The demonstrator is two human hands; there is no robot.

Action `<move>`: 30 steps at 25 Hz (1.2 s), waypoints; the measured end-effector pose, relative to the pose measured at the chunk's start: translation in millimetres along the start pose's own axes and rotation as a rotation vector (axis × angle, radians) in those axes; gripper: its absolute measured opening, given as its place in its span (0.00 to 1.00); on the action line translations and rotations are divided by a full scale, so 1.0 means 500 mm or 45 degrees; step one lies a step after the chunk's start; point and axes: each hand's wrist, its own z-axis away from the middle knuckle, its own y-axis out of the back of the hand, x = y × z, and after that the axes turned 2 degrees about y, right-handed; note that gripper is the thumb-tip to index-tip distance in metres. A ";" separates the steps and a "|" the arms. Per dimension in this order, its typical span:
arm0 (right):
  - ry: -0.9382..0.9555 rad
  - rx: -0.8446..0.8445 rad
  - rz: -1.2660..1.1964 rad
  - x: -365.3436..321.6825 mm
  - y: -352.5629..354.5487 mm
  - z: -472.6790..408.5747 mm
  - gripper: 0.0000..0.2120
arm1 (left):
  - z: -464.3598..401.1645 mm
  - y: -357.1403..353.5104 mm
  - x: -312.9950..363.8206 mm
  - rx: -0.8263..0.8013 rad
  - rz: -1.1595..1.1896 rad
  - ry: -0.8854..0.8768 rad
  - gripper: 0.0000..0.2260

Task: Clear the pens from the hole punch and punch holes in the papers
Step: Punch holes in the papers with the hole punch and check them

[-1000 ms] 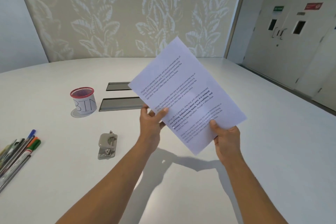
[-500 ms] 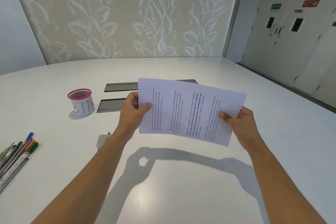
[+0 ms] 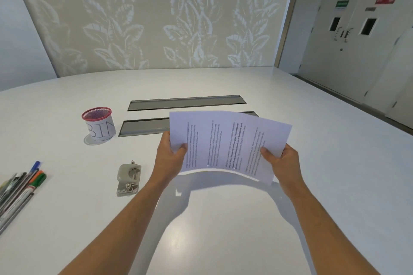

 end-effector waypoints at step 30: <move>-0.475 0.296 -0.747 0.041 0.005 0.055 0.14 | 0.079 -0.183 0.032 -0.351 0.671 0.537 0.20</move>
